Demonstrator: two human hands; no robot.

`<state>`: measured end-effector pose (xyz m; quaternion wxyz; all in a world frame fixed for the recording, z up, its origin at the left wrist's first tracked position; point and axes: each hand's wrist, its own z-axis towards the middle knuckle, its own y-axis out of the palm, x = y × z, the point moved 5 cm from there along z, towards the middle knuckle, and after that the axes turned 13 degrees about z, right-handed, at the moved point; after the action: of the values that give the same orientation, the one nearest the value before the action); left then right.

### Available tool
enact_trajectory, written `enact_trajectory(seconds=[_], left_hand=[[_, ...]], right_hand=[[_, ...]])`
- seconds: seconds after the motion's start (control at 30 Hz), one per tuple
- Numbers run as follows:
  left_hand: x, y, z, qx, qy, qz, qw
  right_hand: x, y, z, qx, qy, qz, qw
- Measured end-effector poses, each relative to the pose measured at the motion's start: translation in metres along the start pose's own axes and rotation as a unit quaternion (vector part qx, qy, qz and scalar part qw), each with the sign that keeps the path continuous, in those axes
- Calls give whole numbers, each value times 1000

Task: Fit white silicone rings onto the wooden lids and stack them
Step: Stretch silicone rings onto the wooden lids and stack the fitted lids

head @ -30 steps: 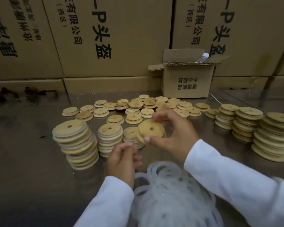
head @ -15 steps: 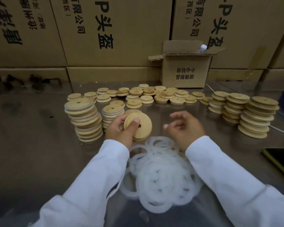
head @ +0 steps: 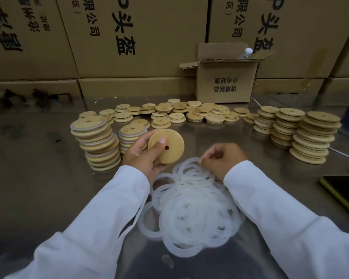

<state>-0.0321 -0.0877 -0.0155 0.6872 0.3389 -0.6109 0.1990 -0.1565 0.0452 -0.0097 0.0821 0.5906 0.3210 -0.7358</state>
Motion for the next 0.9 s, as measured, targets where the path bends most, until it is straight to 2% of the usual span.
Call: enact_trajectory(seconds=[0.17, 0.3, 0.5, 0.73, 0.9], left_hand=[[-1, -5, 3, 25, -50, -90, 994], [1, -7, 1, 33, -76, -114, 990], [-1, 5, -8, -35, -74, -14, 997], [-3, 16, -13, -74, -123, -28, 989], [-3, 21, -16, -116, -68, 50, 990]], right_hand=[[-22, 3, -12, -104, -76, 131, 983], [-31, 11, -19, -157, -87, 220, 959], [-35, 7, -19, -78, -59, 333, 938], [-32, 5, -17, -46, -56, 303, 950], [-32, 10, -17, -31, -80, 296, 951]])
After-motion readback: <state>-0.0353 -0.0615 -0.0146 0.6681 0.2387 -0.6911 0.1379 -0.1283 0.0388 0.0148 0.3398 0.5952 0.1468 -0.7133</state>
